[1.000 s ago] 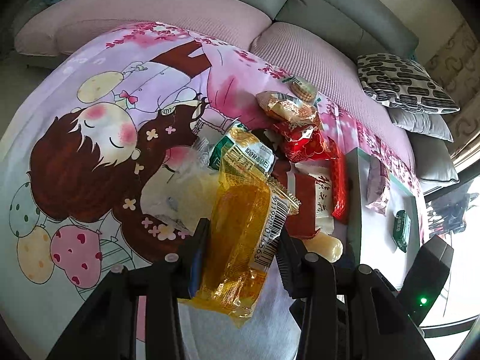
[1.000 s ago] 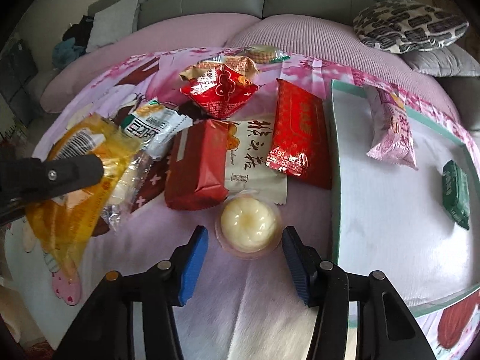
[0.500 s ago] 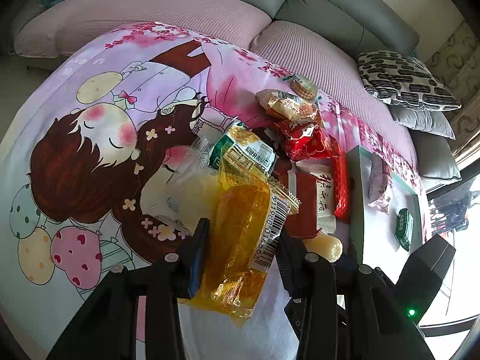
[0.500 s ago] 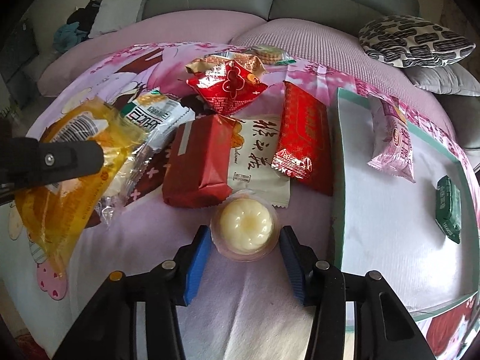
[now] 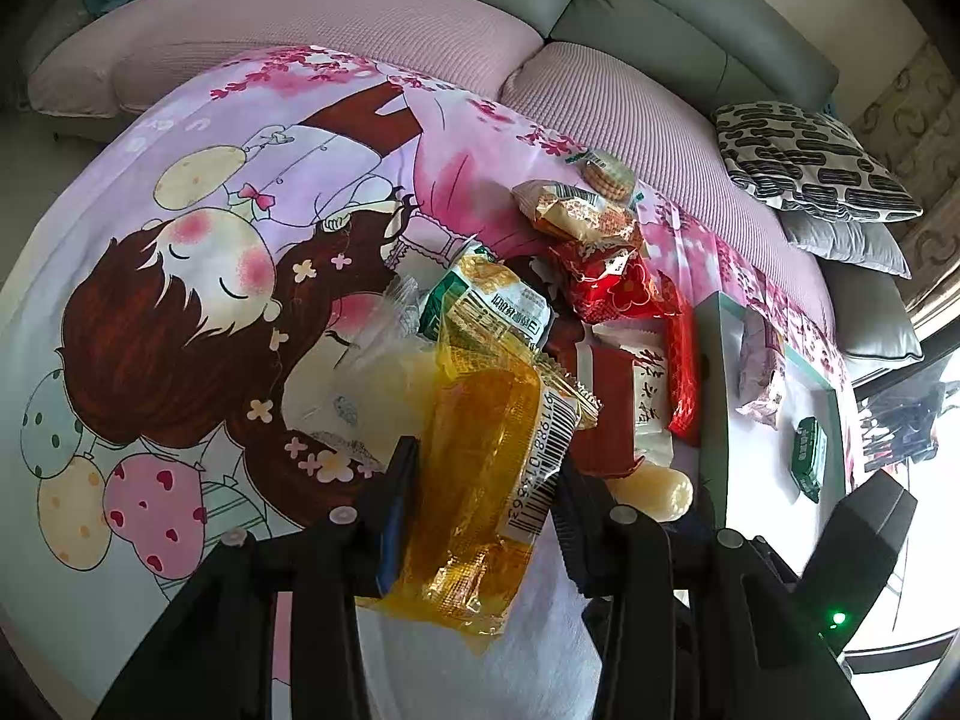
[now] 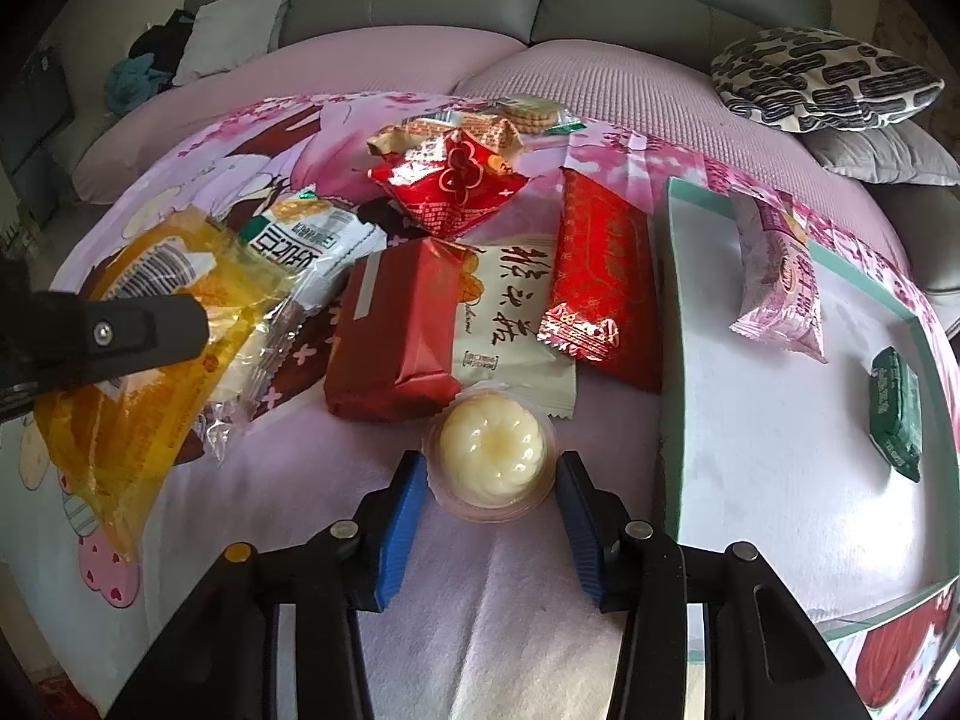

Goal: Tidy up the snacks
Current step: 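Close the right gripper around the round jelly cup and lift it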

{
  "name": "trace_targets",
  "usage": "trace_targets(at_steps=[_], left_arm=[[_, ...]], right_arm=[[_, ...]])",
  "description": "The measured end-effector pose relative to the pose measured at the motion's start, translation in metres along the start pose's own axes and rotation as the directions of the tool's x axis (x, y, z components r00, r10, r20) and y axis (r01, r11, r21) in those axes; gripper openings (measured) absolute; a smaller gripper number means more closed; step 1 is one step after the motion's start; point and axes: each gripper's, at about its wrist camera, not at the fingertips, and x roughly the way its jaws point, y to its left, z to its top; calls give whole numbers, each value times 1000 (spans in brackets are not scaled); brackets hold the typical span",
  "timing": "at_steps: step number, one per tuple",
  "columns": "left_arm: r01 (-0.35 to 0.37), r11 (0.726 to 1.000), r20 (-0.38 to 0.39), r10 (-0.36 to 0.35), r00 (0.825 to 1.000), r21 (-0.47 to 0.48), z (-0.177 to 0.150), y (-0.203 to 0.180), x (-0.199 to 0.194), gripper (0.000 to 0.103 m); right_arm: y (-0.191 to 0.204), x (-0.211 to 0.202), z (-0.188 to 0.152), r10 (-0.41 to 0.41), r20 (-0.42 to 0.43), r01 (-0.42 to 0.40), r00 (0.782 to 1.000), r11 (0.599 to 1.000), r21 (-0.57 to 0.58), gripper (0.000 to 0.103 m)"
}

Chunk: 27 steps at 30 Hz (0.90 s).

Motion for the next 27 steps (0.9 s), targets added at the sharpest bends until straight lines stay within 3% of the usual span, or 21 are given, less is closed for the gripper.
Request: trace_targets(at_steps=[9,10,11,21,27], left_arm=[[9,1000,48,-10,999,10,5,-2,-11,43],[13,1000,57,-14,998,16,7,-3,-12,43],[16,1000,66,-17,998,20,7,-5,-14,43],[3,999,50,-4,999,36,7,-11,-10,43],[0,1000,37,-1,999,19,5,-5,-8,43]], right_arm=[[-10,-30,3,34,86,-38,996,998,50,46],[-11,-33,4,31,95,-36,995,998,51,24],[-13,-38,5,34,108,-40,994,998,55,20],[-28,-38,5,46,107,-56,993,994,91,20],[-27,-40,3,86,119,-98,989,991,95,25]])
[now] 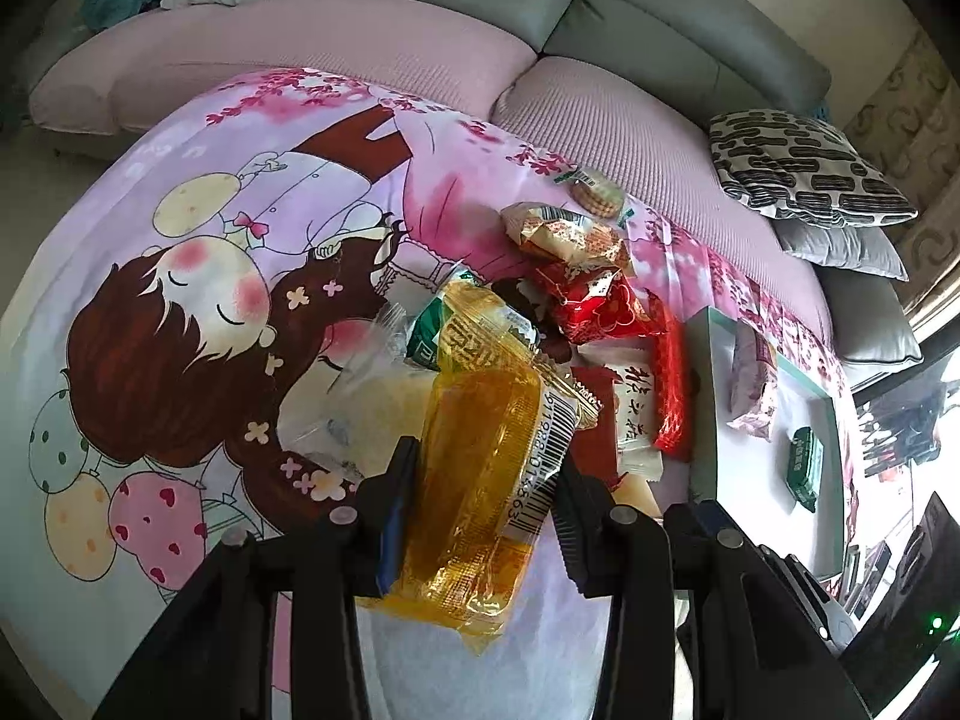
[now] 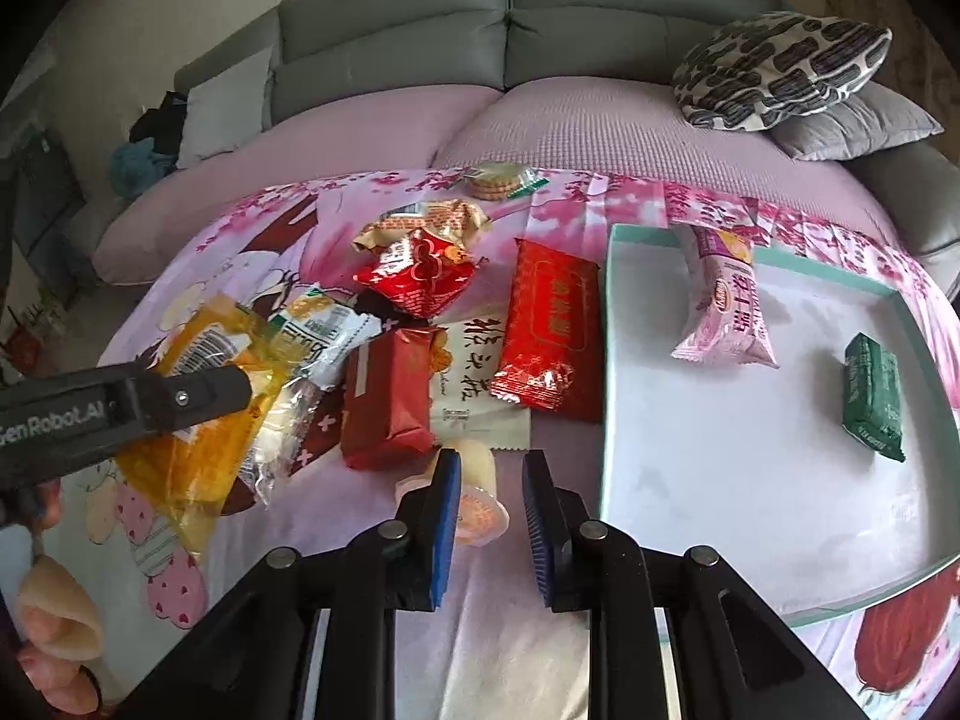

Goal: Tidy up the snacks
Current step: 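Close the right gripper around the round jelly cup and lift it, then carry the yellow bag with the left gripper while the right carries the jelly cup into the tray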

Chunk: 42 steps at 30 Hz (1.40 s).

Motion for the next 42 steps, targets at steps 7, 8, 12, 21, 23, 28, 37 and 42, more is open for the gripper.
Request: trace_targets(at_steps=[7,8,12,21,23,28,37,42], left_arm=[[7,1000,-17,-7,1000,-3,-2,-2,3,43],[9,1000,-18,-9,1000,-3,-2,-2,3,43],[15,1000,-20,-15,1000,-1,-2,-3,3,43],[14,1000,-31,-13,999,8,-3,-4,5,43],[13,1000,-31,-13,999,11,-3,-4,5,43],[10,1000,-30,-10,999,15,-3,-4,6,43],[10,1000,-17,-9,1000,24,-2,-5,3,43],[4,1000,-19,-4,1000,30,-2,-6,4,43]], right_arm=[[14,13,-5,-1,-50,-2,999,998,-62,48],[16,20,-7,-4,-75,-2,997,997,-72,48],[21,34,-9,-3,-111,-6,994,996,-87,48],[17,41,-6,15,-99,-21,995,998,-63,48],[17,40,-5,16,-94,-22,995,998,-59,47],[15,35,-5,21,-84,-25,996,998,-49,41],[13,14,-5,40,-27,-41,999,998,-41,21],[13,14,-5,49,-32,-50,998,998,-43,14]])
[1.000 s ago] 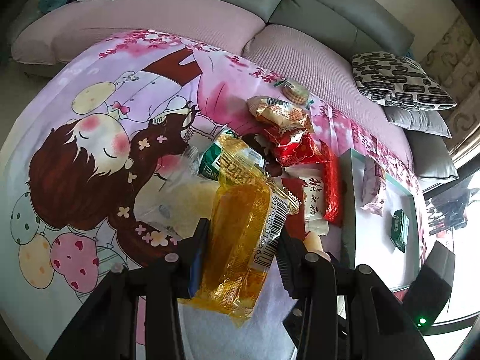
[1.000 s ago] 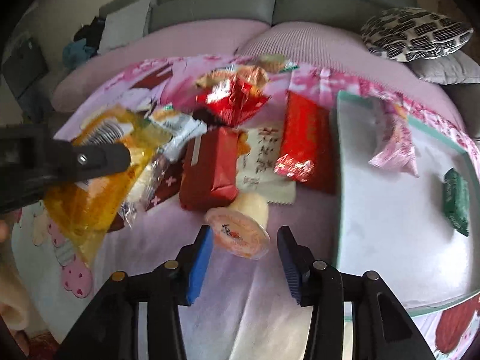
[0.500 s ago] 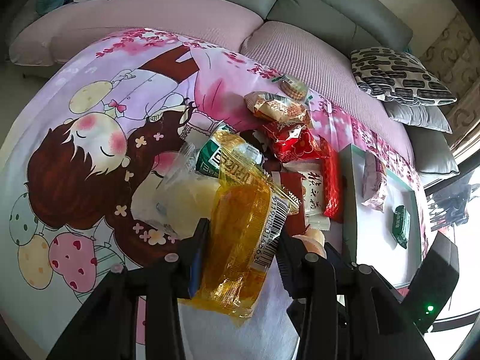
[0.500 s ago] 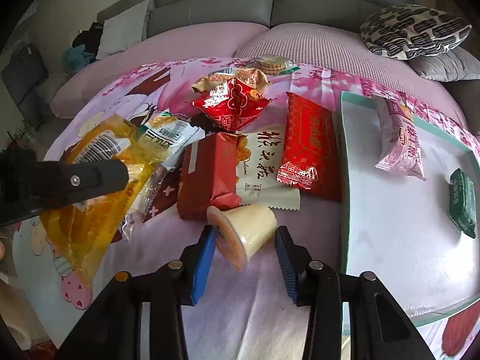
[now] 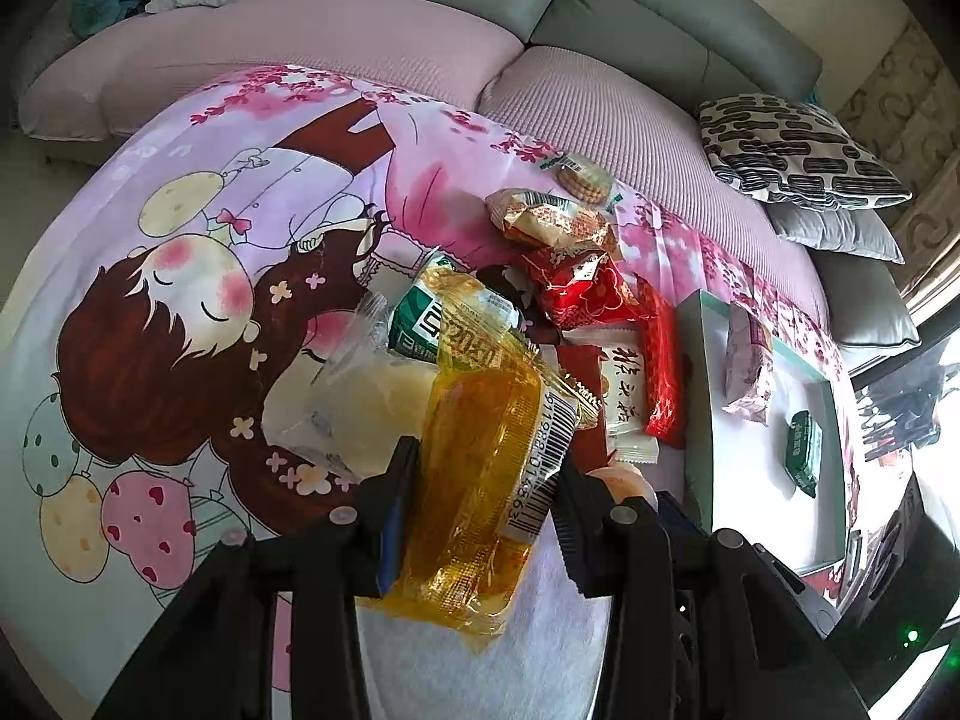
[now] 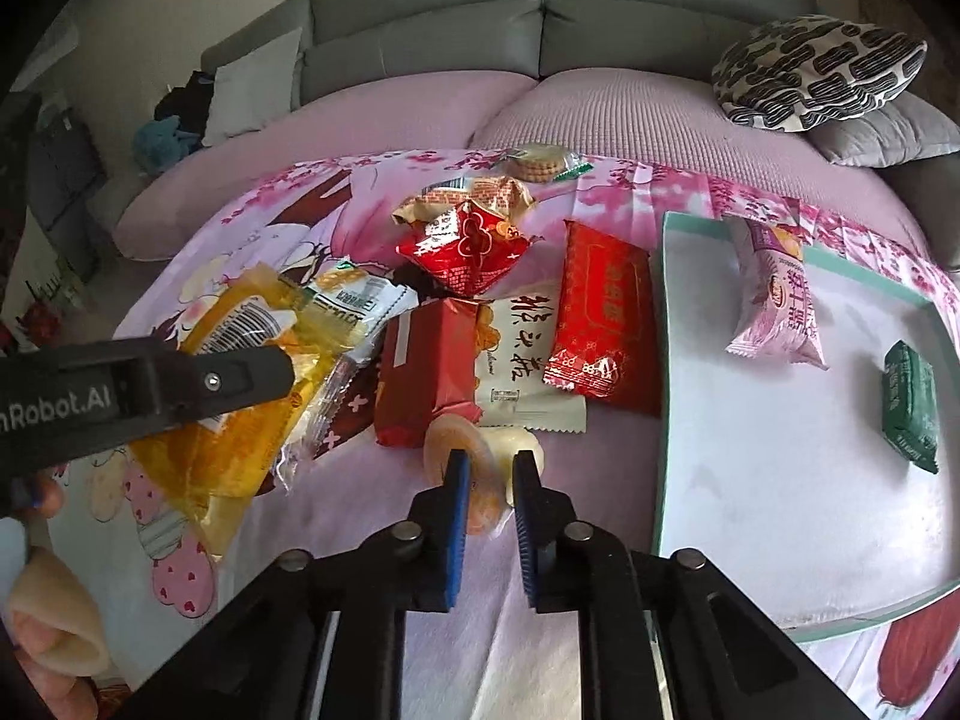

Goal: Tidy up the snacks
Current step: 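Carry the yellow bag with the left gripper while the right carries the jelly cup into the tray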

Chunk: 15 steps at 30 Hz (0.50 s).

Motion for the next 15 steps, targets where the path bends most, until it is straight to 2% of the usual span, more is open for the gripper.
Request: trace_targets(at_steps=[4,9,11,13,15], left_arm=[[-1,1000,-1,1,1000,-1,0,0,1,43],[2,1000,-3,-2,1000,-2,0,1,1,43],[5,1000,-5,-5,1000,-5,0,1,1,43],[6,1000,-5,-6,1000,-6,0,1,1,43],[9,1000,-6,-9,1000,-7,0,2,1,43]], right_arm=[[6,2,0,20,-5,-21,1000,999,-38,13],[7,5,3,-8,3,8,1000,998,-55,18],[7,11,4,-23,-12,22,1000,997,-70,34],[7,17,4,-48,-26,46,999,996,-80,45],[5,21,5,-35,-31,32,999,997,-74,45]])
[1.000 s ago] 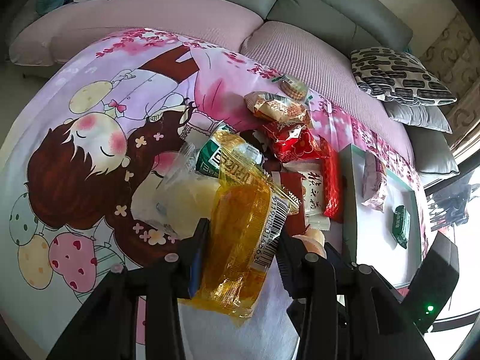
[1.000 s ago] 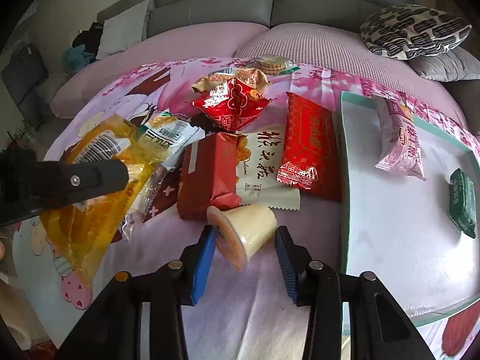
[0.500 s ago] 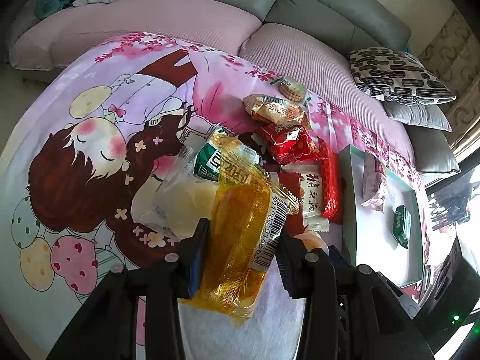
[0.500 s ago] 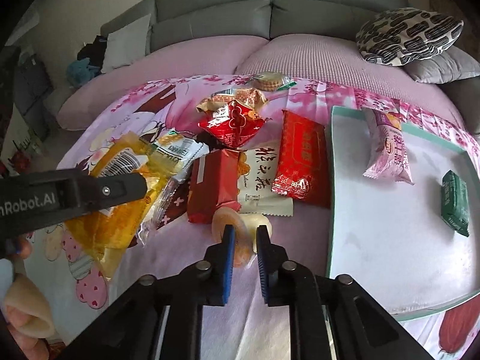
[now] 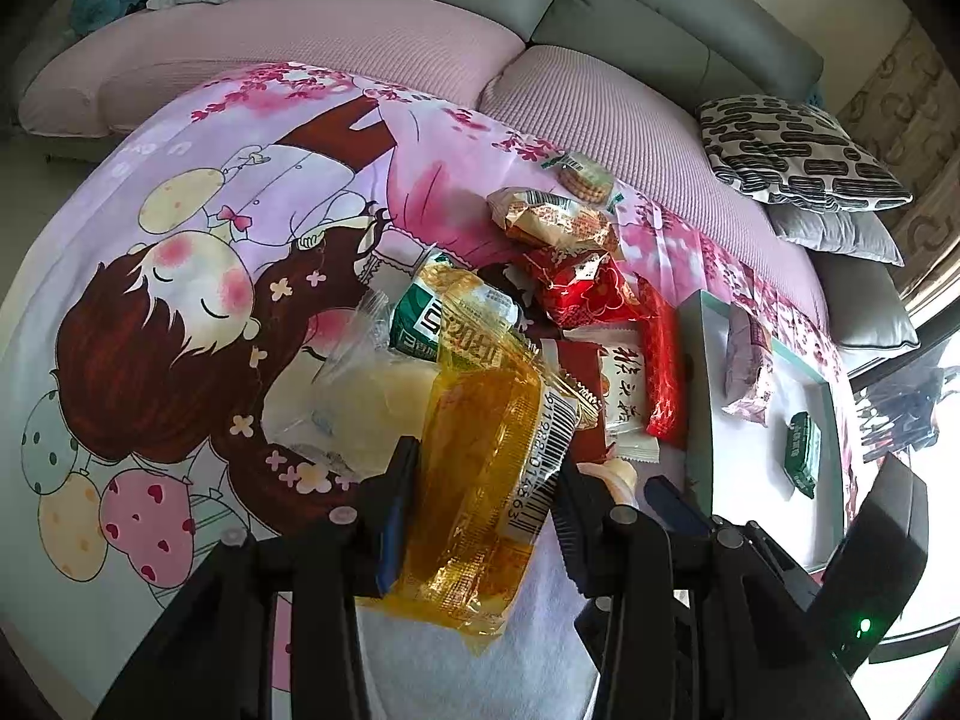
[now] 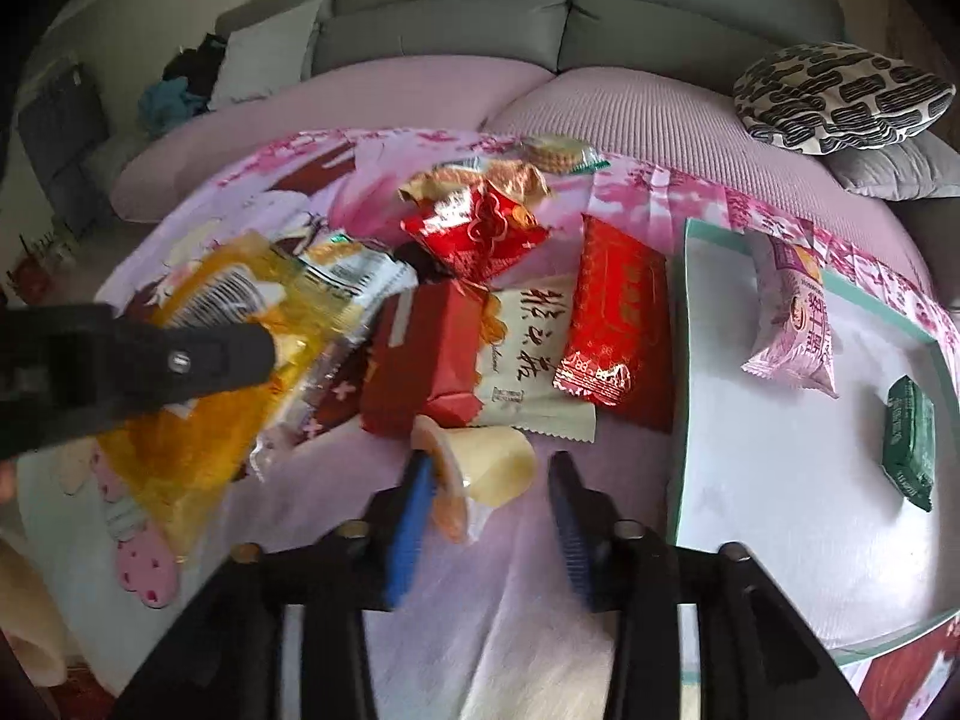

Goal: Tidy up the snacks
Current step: 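Carry the yellow bag with the left gripper while the right carries the jelly cup into the tray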

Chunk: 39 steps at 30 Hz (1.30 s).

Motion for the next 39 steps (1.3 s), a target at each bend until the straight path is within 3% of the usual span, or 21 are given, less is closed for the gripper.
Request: trace_targets(at_steps=[4,6,8,10,17,26,32,39], left_arm=[[0,1000,-8,0,1000,-2,0,1,1,43],[-2,1000,-10,2,1000,-5,0,1,2,43],[-3,1000,-12,3,1000,-7,0,2,2,43],[-4,1000,-11,4,1000,-7,0,2,2,43],[1,1000,2,-1,1000,0,1,-1,0,43],[63,995,53,-68,996,81,6,-30,-7,43],[129,974,21,-136,991,188,2,-79,5,43],[213,923,-54,-206,977,320,-10,-156,24,43]], right_arm=[[-5,11,4,15,-11,-15,1000,1000,7,55],[-8,17,5,46,-23,-45,999,998,33,55],[-8,18,5,48,-23,-47,999,998,39,54],[-6,16,5,56,-20,-55,998,998,41,42],[-5,2,3,56,-14,-55,998,997,49,42],[-37,-49,3,4,93,-18,996,988,150,42],[-101,-75,-5,-138,98,100,986,941,322,42],[-189,-99,-40,-299,45,233,953,821,521,42]])
